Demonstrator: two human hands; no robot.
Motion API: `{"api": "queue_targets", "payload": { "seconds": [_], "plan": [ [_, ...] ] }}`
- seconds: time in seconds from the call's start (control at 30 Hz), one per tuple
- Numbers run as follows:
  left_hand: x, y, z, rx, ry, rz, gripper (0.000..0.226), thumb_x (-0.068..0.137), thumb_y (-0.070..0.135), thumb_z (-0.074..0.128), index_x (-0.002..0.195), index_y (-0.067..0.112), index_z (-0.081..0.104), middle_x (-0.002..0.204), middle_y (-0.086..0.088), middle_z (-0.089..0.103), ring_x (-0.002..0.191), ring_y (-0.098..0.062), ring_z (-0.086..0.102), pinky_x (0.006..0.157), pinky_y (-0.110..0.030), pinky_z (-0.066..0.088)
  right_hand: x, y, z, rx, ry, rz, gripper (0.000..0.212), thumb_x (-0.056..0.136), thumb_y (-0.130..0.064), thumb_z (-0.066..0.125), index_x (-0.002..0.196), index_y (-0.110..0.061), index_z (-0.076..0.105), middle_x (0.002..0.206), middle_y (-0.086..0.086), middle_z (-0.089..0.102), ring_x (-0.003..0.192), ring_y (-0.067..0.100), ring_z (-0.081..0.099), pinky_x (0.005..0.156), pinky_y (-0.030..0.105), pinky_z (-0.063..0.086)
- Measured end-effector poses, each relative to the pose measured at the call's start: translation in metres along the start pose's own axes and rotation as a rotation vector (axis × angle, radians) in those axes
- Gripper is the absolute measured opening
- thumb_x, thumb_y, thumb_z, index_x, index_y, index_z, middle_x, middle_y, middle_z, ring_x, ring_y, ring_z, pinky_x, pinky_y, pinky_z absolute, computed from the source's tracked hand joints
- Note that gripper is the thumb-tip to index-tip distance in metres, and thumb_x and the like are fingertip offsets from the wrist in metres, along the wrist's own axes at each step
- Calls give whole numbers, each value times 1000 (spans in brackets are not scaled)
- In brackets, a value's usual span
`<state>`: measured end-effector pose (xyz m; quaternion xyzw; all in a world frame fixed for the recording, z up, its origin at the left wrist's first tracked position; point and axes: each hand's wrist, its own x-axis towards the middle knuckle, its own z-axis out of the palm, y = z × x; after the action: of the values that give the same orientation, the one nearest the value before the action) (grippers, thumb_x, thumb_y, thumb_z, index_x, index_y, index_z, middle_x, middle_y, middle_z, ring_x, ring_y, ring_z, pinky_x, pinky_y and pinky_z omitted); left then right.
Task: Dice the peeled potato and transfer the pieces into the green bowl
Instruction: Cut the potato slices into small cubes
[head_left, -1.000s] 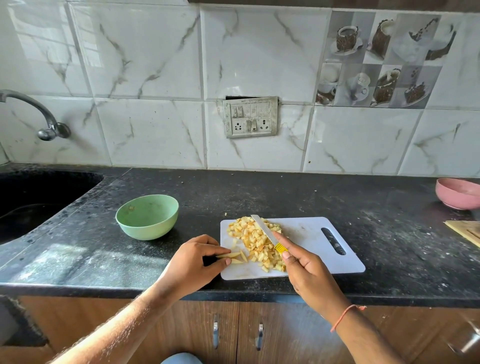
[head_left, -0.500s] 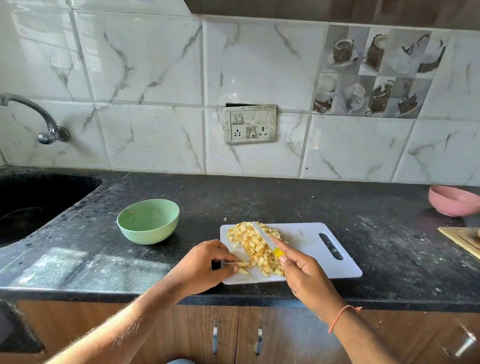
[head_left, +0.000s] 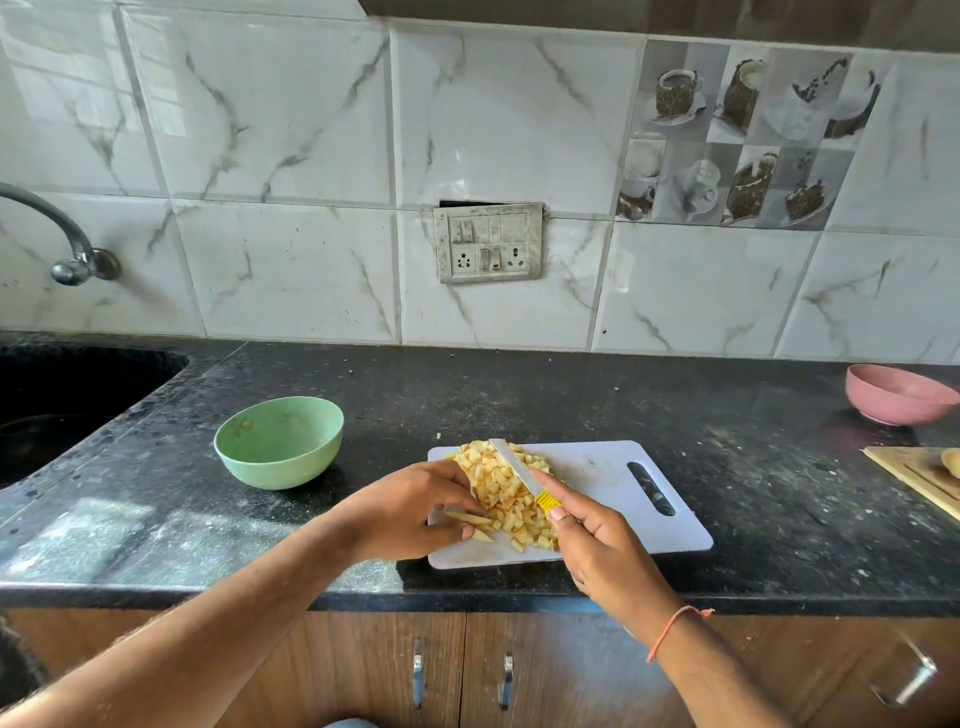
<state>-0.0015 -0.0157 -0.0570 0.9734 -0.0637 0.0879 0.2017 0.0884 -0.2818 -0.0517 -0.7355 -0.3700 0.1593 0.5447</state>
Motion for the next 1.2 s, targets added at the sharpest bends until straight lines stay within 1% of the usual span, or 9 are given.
{"api": "queue_targets", "payload": {
  "seconds": [0.13, 0.2, 0.33, 0.53, 0.67, 0.8, 0.93, 1.03, 1.2],
  "plan": [
    [-6, 2, 9, 56, 124, 15, 29, 98, 41, 70, 124, 31, 78, 115, 19, 69, 100, -1, 64, 88, -22, 55, 0, 0, 0, 2, 2, 20, 45, 112, -18, 40, 149, -43, 46, 54, -29, 52, 49, 3, 33, 50, 14, 35],
    [-14, 2, 17, 86, 194, -20, 32, 99, 45, 66, 125, 30, 78, 112, 19, 69, 100, -2, 64, 86, -26, 56, 0, 1, 0, 1, -6, 21, 45, 112, -20, 40, 149, -45, 47, 53, -27, 50, 50, 4, 32, 50, 17, 33],
    [-29, 5, 31, 107, 325, -110, 33, 101, 48, 62, 124, 31, 77, 108, 19, 67, 101, -4, 63, 81, -29, 57, 0, -1, 0, -16, 6, 13, 44, 112, -18, 40, 147, -45, 47, 53, -28, 51, 49, 2, 38, 52, 12, 38],
    [-35, 12, 40, 115, 411, -214, 27, 102, 47, 63, 120, 34, 78, 104, 19, 64, 95, -2, 59, 73, -26, 54, 3, 9, 3, -145, 27, 9, 47, 112, -28, 41, 142, -63, 46, 59, -5, 26, 55, 15, 26, 56, 29, 30],
    [-38, 11, 45, 37, 449, -245, 28, 99, 49, 67, 121, 35, 79, 102, 23, 63, 92, 0, 58, 73, -25, 55, -4, 1, 14, -518, 37, -54, 51, 110, -30, 40, 148, -63, 36, 51, -8, 43, 49, 11, 36, 51, 32, 29],
    [-37, 7, 46, -44, 455, -244, 28, 98, 50, 69, 123, 39, 79, 97, 25, 60, 95, 0, 56, 76, -17, 48, -26, -19, 32, -838, 79, -64, 57, 107, -31, 33, 158, -54, 20, 69, -8, 48, 58, 13, 44, 46, 26, 26],
    [-38, 6, 47, -38, 440, -219, 30, 99, 49, 68, 126, 40, 76, 99, 25, 59, 99, -1, 55, 81, -19, 49, -36, -30, 45, -934, 52, -12, 59, 107, -32, 33, 162, -43, 15, 73, -7, 51, 65, 14, 50, 55, 28, 36],
    [-40, 6, 47, -21, 430, -199, 30, 101, 46, 67, 129, 39, 75, 102, 24, 59, 99, -2, 55, 81, -23, 51, -41, -32, 54, -949, 25, 7, 61, 107, -33, 33, 163, -40, 10, 87, -2, 68, 73, 17, 61, 61, 31, 40],
    [-40, 8, 47, 9, 433, -190, 31, 102, 42, 65, 132, 37, 74, 105, 26, 56, 101, -2, 54, 82, -21, 51, -45, -29, 63, -1010, 2, 45, 66, 106, -31, 34, 164, -37, 3, 98, 2, 71, 85, 22, 68, 67, 36, 47]
  ]
}}
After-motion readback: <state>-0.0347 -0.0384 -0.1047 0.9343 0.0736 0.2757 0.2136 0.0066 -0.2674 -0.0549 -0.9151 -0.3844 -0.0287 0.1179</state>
